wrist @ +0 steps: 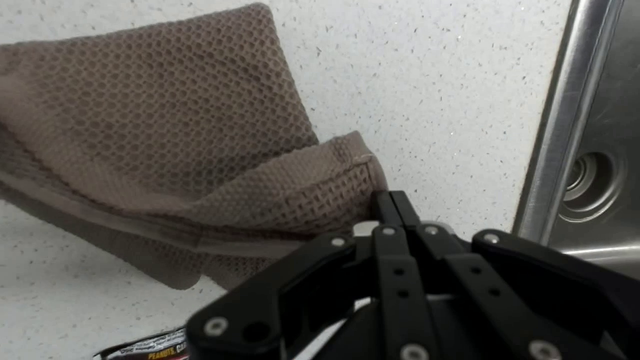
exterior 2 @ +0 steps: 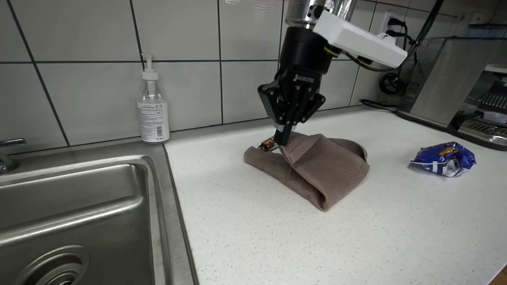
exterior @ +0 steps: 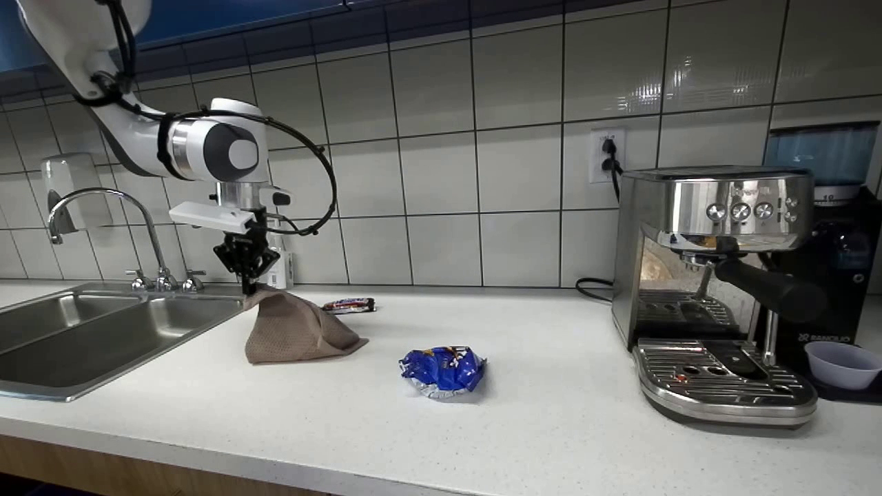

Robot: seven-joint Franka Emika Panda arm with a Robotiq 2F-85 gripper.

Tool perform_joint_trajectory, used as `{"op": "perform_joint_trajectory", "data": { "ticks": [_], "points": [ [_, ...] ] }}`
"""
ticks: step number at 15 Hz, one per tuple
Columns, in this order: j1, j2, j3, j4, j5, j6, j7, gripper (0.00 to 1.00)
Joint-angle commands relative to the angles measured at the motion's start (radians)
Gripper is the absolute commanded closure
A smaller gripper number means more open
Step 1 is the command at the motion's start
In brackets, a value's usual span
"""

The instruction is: Fold the towel into a triangle.

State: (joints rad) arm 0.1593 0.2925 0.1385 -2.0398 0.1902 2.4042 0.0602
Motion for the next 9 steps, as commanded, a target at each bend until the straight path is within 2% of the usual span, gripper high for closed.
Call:
{"op": "perform_joint_trajectory", "data": {
  "ticks": [1, 9],
  "points": [
    [-0.009, 0.061, 0.01, 0.093, -0.01, -0.06, -0.033, 1.0],
    [-0.008, 0.152, 0.006, 0.2, -0.019, -0.102, -0.044, 1.0]
  ]
}}
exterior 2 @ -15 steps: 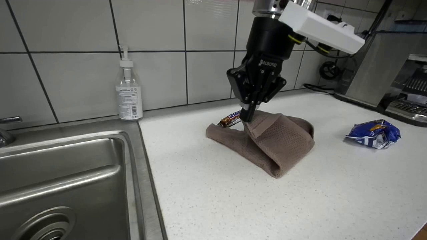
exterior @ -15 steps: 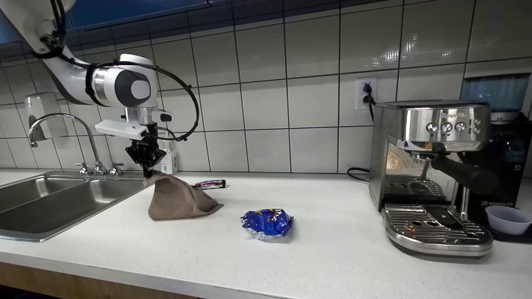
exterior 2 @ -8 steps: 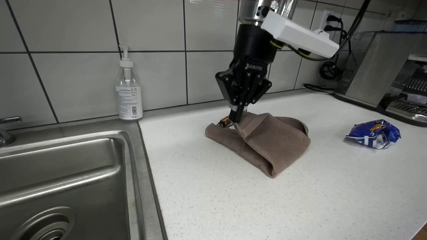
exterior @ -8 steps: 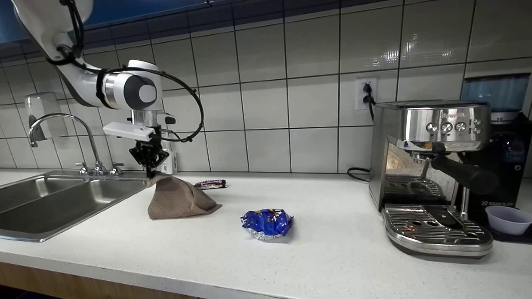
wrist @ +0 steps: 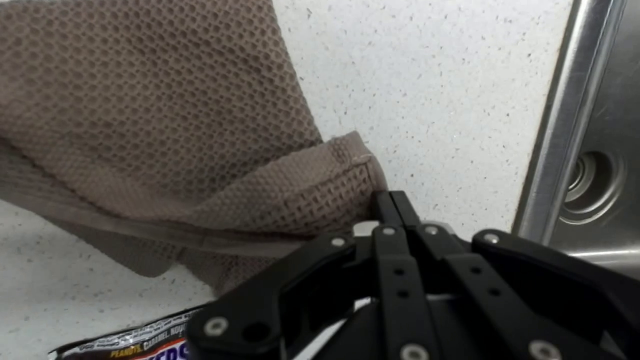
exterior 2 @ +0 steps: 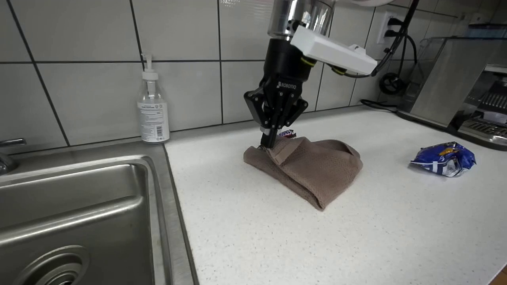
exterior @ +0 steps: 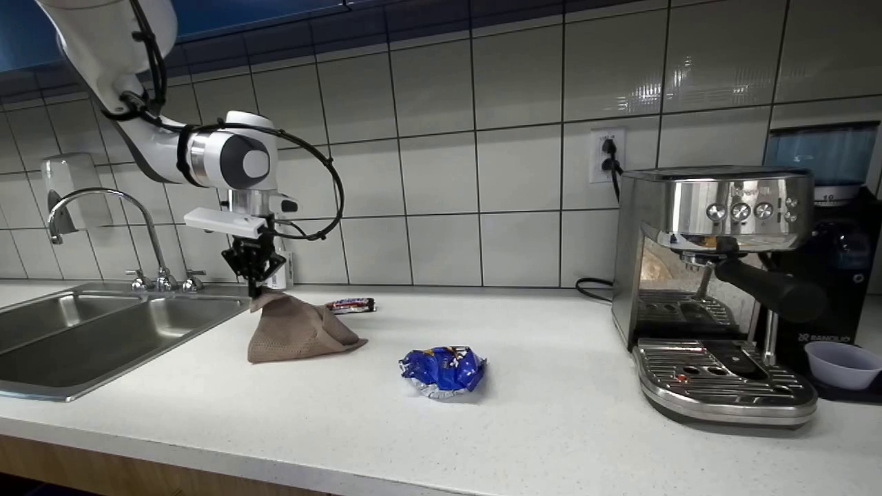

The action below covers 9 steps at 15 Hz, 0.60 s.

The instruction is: Fold the towel into a triangle.

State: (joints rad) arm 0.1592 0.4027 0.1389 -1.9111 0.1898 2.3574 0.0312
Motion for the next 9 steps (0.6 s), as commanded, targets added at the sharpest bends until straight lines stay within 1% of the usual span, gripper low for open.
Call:
{"op": "perform_joint_trajectory", "data": {
  "ticks": [1, 9],
  "points": [
    [-0.008, 0.05, 0.005, 0.081, -0.019, -0.061, -0.016, 1.0],
    [-0.007, 0.109, 0.001, 0.148, -0.021, -0.09, -0.015, 1.0]
  ]
}}
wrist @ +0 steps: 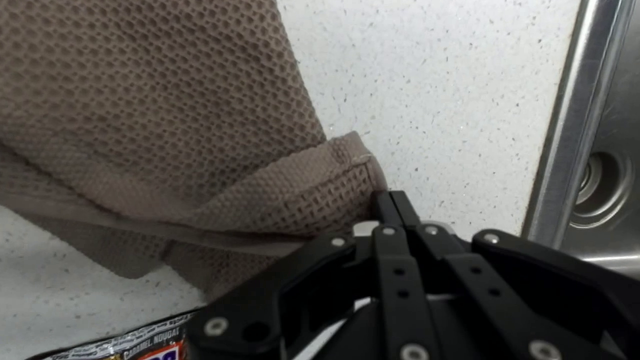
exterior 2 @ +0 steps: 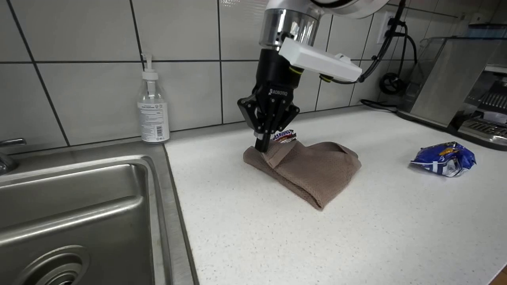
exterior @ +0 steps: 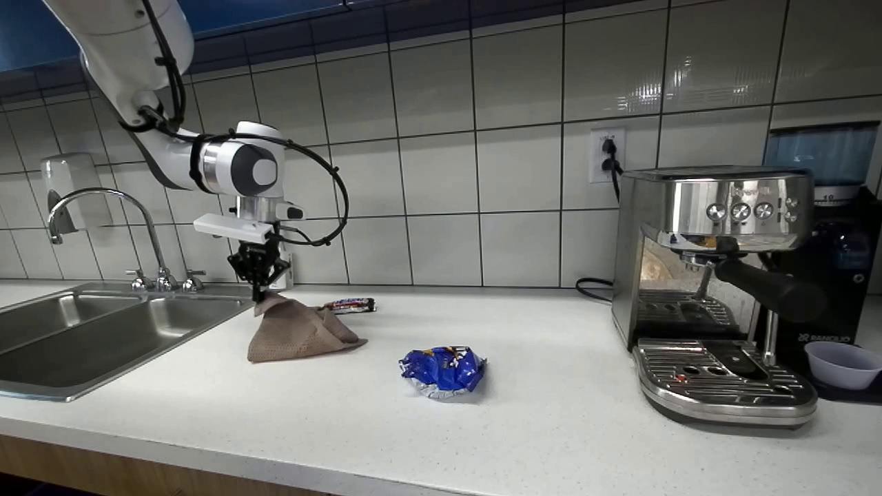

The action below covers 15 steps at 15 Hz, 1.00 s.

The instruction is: Fold the towel into a triangle.

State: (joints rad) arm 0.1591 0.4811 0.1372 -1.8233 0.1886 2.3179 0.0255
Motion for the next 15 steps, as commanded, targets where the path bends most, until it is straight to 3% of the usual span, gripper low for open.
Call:
{"op": "perform_joint_trajectory", "data": {
  "ticks": [1, 15],
  "points": [
    [-0.008, 0.036, 0.002, 0.067, -0.019, -0.055, -0.009, 1.0],
    [0.003, 0.109, -0.007, 0.154, -0.043, -0.084, 0.011, 1.0]
  ]
}}
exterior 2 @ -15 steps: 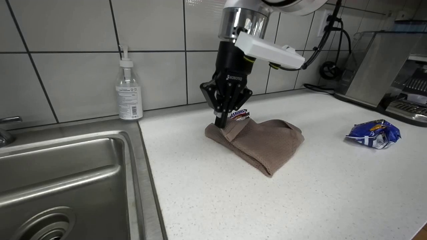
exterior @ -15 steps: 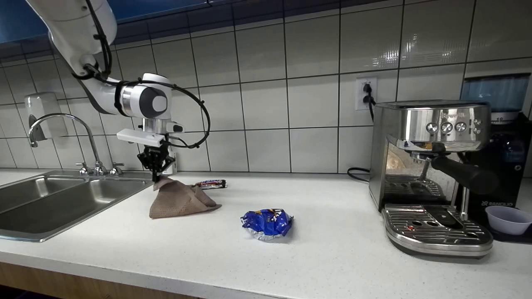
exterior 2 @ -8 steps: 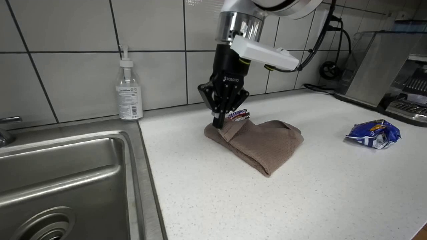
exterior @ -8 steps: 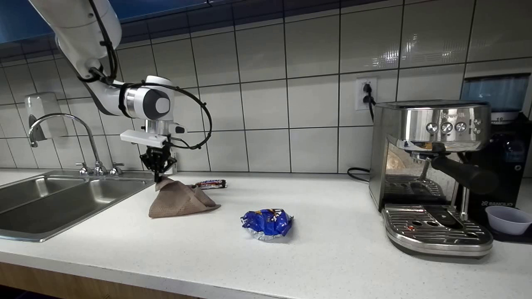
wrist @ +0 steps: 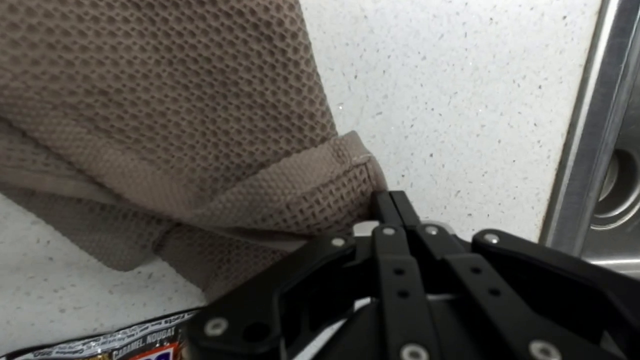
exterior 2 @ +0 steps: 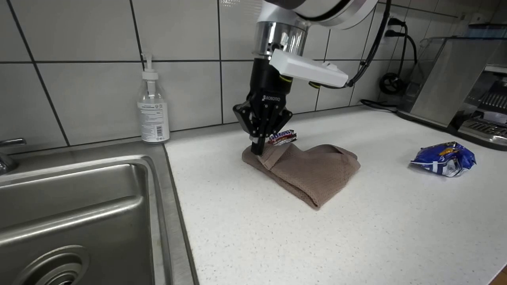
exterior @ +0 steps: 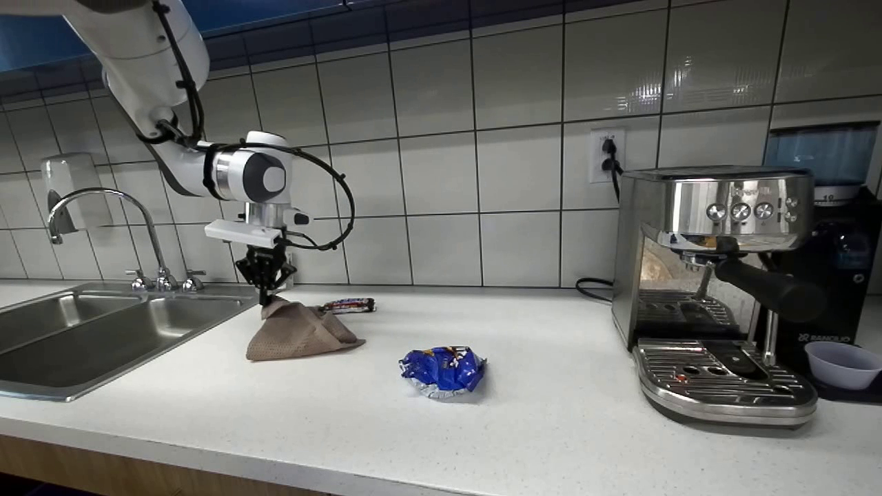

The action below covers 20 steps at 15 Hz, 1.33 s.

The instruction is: Fold the towel into a triangle.

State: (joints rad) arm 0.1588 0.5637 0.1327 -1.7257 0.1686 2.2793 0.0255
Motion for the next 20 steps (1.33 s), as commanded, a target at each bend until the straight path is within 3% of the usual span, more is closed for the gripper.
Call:
{"op": "perform_joint_trajectory", "data": {
  "ticks": [1, 3, 4, 7, 16, 20],
  "points": [
    [0.004, 0.031, -0.003, 0.061, -0.024, -0.047, 0.011, 1.0],
    [0.005, 0.039, -0.003, 0.072, -0.027, -0.053, 0.013, 0.98],
    [0.006, 0.042, -0.004, 0.075, -0.029, -0.054, 0.014, 0.73],
    [0.006, 0.04, -0.003, 0.076, -0.032, -0.051, 0.014, 0.67],
    [0.0, 0.005, -0.002, 0.032, -0.027, -0.035, 0.008, 0.01],
    [-0.003, -0.027, 0.003, -0.005, -0.021, -0.027, 0.001, 0.0]
  ]
}}
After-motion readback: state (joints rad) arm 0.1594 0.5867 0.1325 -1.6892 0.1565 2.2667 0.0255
